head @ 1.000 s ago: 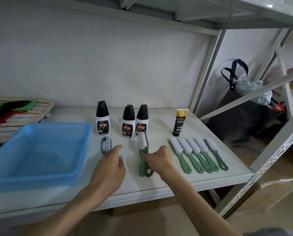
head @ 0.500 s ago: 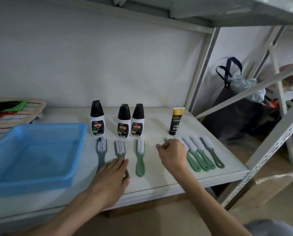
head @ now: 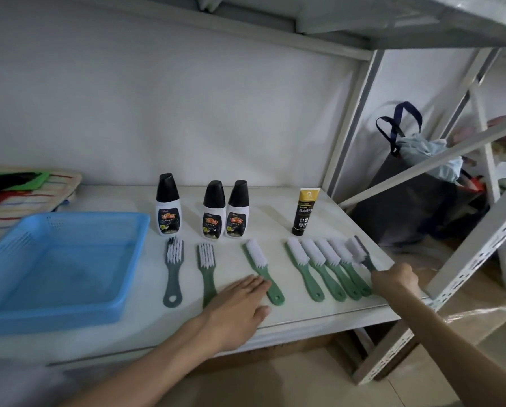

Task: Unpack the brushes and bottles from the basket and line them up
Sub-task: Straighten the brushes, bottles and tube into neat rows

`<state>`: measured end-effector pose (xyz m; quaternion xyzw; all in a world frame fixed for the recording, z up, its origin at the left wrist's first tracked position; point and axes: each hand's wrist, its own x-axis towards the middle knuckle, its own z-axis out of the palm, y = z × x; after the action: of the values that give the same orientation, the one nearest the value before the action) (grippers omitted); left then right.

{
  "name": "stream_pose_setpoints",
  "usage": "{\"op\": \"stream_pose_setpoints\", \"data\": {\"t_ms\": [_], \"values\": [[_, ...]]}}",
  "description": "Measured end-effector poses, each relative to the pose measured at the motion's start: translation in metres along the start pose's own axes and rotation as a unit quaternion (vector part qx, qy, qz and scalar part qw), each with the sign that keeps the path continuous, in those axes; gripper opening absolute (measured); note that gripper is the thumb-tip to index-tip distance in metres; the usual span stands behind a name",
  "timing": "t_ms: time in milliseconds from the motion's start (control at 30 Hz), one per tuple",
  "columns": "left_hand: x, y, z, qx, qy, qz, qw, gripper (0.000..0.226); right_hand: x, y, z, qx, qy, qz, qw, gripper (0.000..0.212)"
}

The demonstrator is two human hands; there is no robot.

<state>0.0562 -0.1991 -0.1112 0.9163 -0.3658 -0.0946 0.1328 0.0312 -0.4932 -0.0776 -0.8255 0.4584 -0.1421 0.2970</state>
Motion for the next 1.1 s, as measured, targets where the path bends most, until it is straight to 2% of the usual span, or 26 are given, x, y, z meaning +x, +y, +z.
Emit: {"op": "stream_pose_setpoints", "data": {"t_ms": [33, 67, 100, 133, 167, 200, 267, 300, 367, 433, 500, 567, 667, 767, 833, 900, 967, 1033, 1100], "values": [[0.003, 0.003, 0.0, -0.001, -0.003, 0.003, 1.0, 0.06, -0.004, -0.005, -0.003, 0.04, 0.011, 0.021, 0.999, 0.036], [0.006, 0.004, 0.0, -0.001, -0.004, 0.008, 1.0, 0.06, -0.007, -0.012, -0.004, 0.078, 0.027, 0.025, 0.996, 0.031], [0.007, 0.005, -0.002, -0.001, -0.005, 0.012, 1.0, 0.061, -0.013, -0.021, -0.004, 0.116, 0.037, 0.026, 0.992, 0.015], [0.008, 0.005, -0.003, -0.001, -0.007, 0.016, 1.0, 0.063, -0.019, -0.029, -0.002, 0.15, 0.041, 0.02, 0.988, 0.009], [0.007, 0.005, -0.003, -0.002, -0.014, 0.017, 1.0, 0.065, -0.026, -0.039, 0.004, 0.178, 0.034, 0.01, 0.983, 0.023], [0.005, 0.005, -0.006, -0.006, -0.025, 0.014, 1.0, 0.068, -0.036, -0.048, 0.011, 0.194, 0.011, -0.008, 0.981, 0.028], [0.0, 0.004, -0.011, -0.022, -0.031, -0.007, 0.999, 0.073, -0.06, -0.062, 0.028, 0.213, -0.065, -0.023, 0.975, 0.017], [-0.003, 0.003, -0.015, -0.039, -0.012, -0.024, 0.999, 0.072, -0.074, -0.068, 0.037, 0.22, -0.113, -0.028, 0.968, 0.011], [-0.008, -0.001, -0.026, -0.082, 0.096, -0.063, 0.99, 0.057, -0.101, -0.075, 0.059, 0.228, -0.184, -0.063, 0.954, 0.009], [-0.012, -0.009, -0.038, -0.091, 0.204, -0.105, 0.969, 0.035, -0.123, -0.077, 0.081, 0.223, -0.201, -0.094, 0.949, 0.011], [-0.014, -0.019, -0.044, -0.092, 0.248, -0.132, 0.955, 0.027, -0.14, -0.079, 0.095, 0.202, -0.195, -0.112, 0.953, 0.014], [-0.015, -0.026, -0.044, -0.093, 0.241, -0.13, 0.957, 0.024, -0.152, -0.082, 0.101, 0.156, -0.19, -0.134, 0.96, 0.014], [-0.018, -0.033, -0.033, -0.055, 0.224, -0.08, 0.97, 0.028, -0.162, -0.086, 0.101, 0.03, -0.167, -0.214, 0.962, 0.013], [-0.019, -0.039, -0.016, 0.028, 0.124, -0.013, 0.992, 0.052, -0.153, -0.08, 0.093, -0.054, -0.115, -0.315, 0.941, 0.021], [-0.019, -0.039, -0.011, 0.075, 0.056, 0.013, 0.995, 0.065, -0.133, -0.069, 0.081, -0.055, -0.071, -0.341, 0.936, 0.024], [-0.017, -0.033, -0.01, 0.074, 0.032, 0.042, 0.996, 0.086, -0.1, -0.056, 0.065, -0.048, -0.018, -0.324, 0.945, 0.019], [-0.012, -0.02, -0.014, 0.048, 0.019, 0.075, 0.996, 0.097, -0.061, -0.04, 0.052, -0.077, 0.022, -0.268, 0.96, 0.023], [-0.005, -0.008, -0.016, 0.023, 0.012, 0.089, 0.996, 0.095, -0.031, -0.022, 0.043, -0.104, 0.023, -0.186, 0.977, 0.033], [0.003, 0.004, -0.013, -0.004, 0.022, 0.083, 0.996, 0.081, -0.011, -0.005, 0.039, -0.113, 0.008, -0.131, 0.985, 0.034]]}}
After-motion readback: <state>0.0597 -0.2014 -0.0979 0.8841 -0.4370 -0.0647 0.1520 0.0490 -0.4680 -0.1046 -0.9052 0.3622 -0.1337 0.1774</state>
